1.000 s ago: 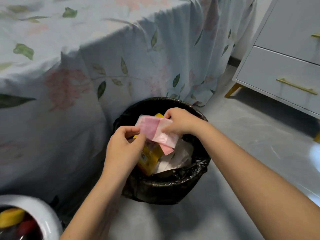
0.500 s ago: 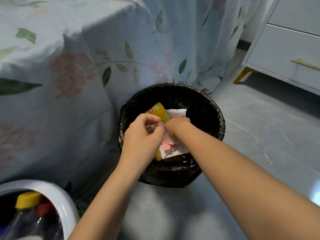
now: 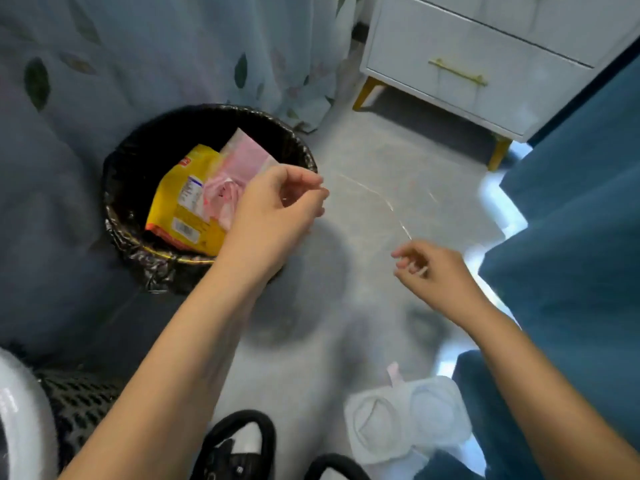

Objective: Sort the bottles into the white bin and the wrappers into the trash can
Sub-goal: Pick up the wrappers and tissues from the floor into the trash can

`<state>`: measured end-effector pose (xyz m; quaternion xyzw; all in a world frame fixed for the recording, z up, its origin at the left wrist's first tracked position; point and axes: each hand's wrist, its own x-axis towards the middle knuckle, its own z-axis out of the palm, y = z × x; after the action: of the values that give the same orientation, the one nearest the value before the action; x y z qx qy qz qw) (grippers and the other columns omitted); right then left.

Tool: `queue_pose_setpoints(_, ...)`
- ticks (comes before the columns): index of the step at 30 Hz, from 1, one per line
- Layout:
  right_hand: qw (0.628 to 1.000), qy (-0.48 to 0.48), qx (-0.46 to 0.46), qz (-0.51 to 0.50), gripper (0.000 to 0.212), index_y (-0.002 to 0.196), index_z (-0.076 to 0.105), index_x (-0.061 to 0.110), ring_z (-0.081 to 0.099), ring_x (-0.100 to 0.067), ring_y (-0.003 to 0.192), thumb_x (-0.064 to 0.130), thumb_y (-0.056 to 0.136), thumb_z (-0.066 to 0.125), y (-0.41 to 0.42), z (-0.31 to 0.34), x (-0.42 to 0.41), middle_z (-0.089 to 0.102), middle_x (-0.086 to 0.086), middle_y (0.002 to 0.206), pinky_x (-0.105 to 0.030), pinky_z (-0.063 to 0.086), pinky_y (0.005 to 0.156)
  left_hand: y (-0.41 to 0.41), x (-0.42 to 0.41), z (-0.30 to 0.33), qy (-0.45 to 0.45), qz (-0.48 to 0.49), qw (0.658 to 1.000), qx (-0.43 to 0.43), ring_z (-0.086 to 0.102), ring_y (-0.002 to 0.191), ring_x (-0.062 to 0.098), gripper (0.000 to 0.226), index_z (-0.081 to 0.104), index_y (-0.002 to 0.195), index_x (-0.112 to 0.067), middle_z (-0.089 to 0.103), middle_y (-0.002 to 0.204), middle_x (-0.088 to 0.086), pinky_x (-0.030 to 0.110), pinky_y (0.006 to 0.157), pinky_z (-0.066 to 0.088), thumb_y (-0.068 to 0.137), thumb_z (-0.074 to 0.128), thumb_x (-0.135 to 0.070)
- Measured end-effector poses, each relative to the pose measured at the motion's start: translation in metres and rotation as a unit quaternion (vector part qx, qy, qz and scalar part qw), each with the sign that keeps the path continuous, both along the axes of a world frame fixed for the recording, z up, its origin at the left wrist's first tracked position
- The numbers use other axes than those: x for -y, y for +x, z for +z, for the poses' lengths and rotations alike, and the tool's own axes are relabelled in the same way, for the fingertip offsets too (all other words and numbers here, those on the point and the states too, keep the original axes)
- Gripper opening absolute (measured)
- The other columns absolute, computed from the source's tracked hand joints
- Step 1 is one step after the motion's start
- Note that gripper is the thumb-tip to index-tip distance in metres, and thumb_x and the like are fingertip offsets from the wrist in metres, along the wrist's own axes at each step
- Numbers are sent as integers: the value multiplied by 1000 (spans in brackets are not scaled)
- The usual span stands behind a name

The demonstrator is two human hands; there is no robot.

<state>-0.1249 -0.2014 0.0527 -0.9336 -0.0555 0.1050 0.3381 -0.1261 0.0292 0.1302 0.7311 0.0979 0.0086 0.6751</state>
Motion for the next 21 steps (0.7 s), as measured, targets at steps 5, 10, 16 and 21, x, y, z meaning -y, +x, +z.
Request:
queue_pose_setpoints(5, 961, -154, -228, 38, 39, 112, 67, 15, 61, -15, 104, 21, 75, 76, -84, -96, 69, 67, -3, 117, -17, 41, 87, -19, 93, -37, 40, -225, 970, -78, 63, 77, 19, 9, 58, 74, -27, 69, 87, 5, 24, 64, 46, 78, 62, -21)
queue_pose_setpoints(10, 924, -275, -236, 123, 65, 124, 51, 39, 40, -24, 121, 66, 67, 66, -119, -137, 70, 48, 6, 130, -38, 38, 100, -35, 122, -103, 60, -271, 945, -172, 57, 69, 16, 20, 58, 71, -27, 59, 66, -5, 19, 54, 39, 84, 61, -11)
queue_pose_setpoints(16, 918, -243, -289, 125, 24, 84, 57, 34, 60, -17, 99, 47, 69, 71, -109, -148, 59, 65, 11, 102, -27, 42, 76, -42, 101, -136, 90, -246, 938, -228, 59, 78, 15, 22, 58, 71, -26, 64, 81, 2, 14, 54, 41, 86, 58, -9)
queue_pose_setpoints(21, 957, -73, -282, -11, 26, 66, 50, 32, 48, -6, 67, 34, 77, 73, -97, -146, 62, 50, 14, 67, -10, 35, 58, -43, 83, -150, 82, -191, 946, -248, 56, 78, 14, 6, 63, 90, -17, 60, 78, -2, 20, 64, 44, 88, 60, -11)
